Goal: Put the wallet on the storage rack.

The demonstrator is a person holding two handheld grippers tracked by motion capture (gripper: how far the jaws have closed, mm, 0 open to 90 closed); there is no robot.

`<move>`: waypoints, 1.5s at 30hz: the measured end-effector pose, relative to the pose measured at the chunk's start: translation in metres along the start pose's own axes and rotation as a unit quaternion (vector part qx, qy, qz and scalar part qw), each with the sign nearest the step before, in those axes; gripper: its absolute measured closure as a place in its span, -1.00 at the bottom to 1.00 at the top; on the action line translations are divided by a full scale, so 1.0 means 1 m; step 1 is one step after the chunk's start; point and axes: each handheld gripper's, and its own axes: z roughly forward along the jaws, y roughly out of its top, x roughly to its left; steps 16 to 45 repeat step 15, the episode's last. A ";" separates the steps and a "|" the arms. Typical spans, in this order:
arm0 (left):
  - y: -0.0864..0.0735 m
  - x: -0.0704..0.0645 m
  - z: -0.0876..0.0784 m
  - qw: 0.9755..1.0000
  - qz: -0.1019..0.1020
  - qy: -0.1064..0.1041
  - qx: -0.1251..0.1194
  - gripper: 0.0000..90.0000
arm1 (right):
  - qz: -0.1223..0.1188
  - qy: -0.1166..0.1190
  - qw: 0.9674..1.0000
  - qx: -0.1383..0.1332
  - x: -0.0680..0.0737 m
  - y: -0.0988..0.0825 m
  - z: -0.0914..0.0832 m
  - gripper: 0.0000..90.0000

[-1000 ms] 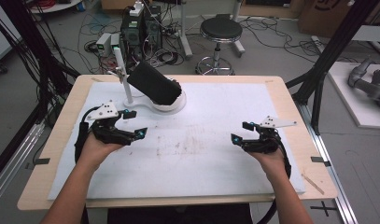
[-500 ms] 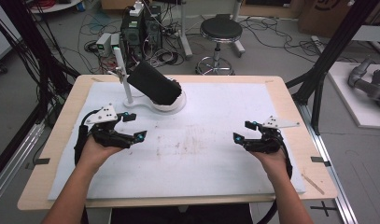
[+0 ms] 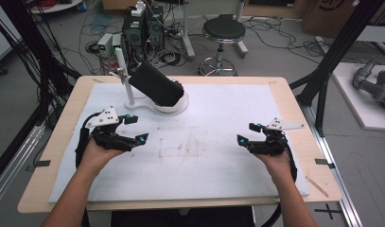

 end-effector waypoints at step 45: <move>-0.001 0.002 0.001 1.000 -0.010 -0.005 0.000 -0.57 | -0.005 0.003 1.000 0.003 0.001 0.000 0.003 -0.53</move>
